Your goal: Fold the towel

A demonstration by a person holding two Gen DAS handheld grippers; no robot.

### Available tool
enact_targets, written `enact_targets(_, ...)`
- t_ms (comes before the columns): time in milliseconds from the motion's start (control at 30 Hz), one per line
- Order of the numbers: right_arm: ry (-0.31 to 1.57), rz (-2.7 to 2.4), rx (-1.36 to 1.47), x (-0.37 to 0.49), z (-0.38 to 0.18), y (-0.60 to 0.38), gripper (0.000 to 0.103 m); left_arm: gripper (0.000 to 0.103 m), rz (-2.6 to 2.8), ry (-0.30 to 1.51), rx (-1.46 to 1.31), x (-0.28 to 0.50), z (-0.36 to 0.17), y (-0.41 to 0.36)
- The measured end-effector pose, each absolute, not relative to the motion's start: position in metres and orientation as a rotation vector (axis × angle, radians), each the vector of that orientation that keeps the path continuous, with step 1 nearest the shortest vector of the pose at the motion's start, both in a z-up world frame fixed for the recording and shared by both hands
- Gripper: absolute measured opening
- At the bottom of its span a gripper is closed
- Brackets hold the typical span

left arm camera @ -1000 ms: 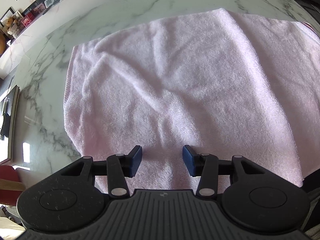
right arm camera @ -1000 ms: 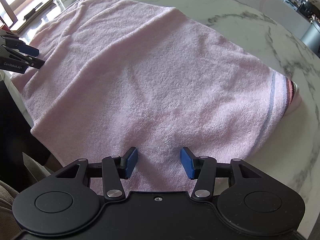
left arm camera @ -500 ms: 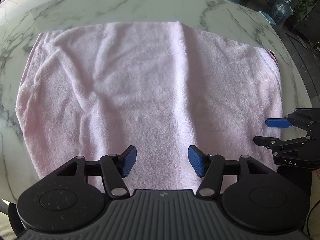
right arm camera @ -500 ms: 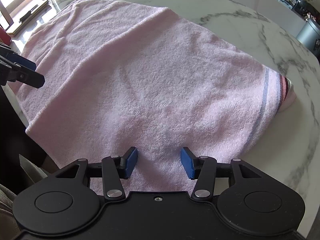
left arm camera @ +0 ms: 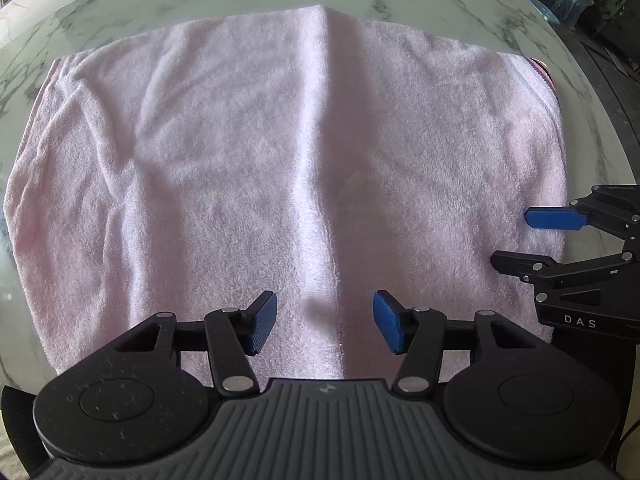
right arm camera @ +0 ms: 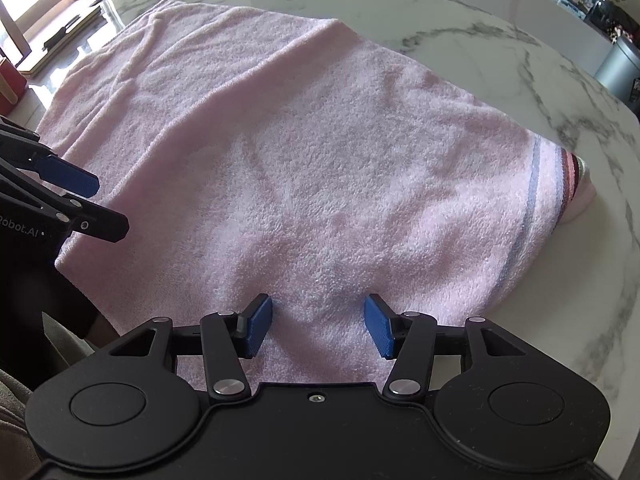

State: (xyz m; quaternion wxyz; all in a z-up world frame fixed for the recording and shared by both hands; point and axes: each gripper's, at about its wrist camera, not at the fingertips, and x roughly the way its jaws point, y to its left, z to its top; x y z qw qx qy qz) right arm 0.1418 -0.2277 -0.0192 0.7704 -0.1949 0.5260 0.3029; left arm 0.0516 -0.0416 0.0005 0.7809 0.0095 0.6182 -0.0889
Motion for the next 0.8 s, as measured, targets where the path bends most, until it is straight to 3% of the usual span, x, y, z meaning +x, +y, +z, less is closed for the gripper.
enact_targets(67, 1.14, 0.656, -0.42, 0.142, -0.019, -0.228, 0.052, 0.035, -0.188, 1.34, 0.027, 0.05, -0.003, -0.044)
enact_targets(167, 1.14, 0.655, -0.419, 0.141, -0.019, -0.228, 0.052, 0.027, -0.198, 1.347, 0.032, 0.048, -0.008, -0.045)
enact_targets(467, 1.154, 0.68, -0.445, 0.139, -0.019, -0.22, 0.052, 0.011, -0.2, 1.334, 0.035, 0.043, -0.01, -0.04)
enact_targets(800, 1.118, 0.85, -0.722, 0.163, 0.014, -0.197, 0.051, 0.008, -0.211, 1.323, -0.012, 0.026, -0.011, -0.026)
